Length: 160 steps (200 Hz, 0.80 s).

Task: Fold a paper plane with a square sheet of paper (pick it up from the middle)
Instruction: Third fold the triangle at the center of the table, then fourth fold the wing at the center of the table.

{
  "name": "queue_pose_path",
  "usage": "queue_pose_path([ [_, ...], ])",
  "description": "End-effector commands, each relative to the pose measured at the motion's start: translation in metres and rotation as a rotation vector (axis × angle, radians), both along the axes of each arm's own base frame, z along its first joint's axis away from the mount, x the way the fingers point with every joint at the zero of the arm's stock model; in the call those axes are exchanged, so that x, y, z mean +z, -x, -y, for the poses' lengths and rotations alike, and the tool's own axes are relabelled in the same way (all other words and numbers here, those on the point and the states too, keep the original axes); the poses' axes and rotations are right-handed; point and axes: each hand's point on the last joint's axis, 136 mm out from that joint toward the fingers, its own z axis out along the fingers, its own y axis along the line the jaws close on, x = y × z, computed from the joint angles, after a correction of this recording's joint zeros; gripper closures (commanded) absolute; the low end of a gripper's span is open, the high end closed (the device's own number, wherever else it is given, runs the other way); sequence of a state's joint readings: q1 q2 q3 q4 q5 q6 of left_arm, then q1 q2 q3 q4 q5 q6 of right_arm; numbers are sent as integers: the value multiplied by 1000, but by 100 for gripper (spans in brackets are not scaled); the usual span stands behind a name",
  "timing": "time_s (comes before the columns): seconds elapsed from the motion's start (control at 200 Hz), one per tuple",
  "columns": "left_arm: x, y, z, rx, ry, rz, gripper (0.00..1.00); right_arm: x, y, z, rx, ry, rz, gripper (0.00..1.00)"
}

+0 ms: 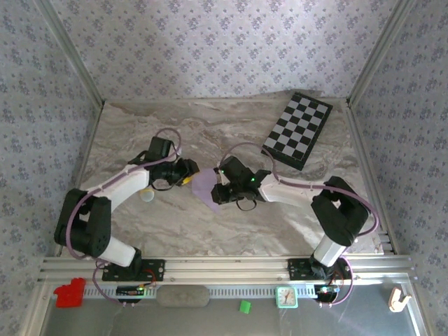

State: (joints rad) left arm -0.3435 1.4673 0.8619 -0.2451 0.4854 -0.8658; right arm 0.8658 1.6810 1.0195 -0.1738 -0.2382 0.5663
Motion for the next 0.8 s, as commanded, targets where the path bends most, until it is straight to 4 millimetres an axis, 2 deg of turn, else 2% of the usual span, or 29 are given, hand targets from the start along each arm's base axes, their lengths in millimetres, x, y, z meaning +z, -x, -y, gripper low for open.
queue_pose_path([
  [0.0, -13, 10, -14, 44, 0, -57, 53, -2, -11, -11, -27, -3, 1, 85],
  [0.135, -25, 19, -18, 53, 31, -94, 48, -13, -21, -13, -54, 26, -8, 84],
  [0.36, -42, 27, -12, 25, 67, -148, 48, -30, -29, -10, -91, 70, -31, 83],
  [0.795, -56, 28, -4, -22, 96, -186, 49, -59, -27, 3, -143, 137, -99, 81],
])
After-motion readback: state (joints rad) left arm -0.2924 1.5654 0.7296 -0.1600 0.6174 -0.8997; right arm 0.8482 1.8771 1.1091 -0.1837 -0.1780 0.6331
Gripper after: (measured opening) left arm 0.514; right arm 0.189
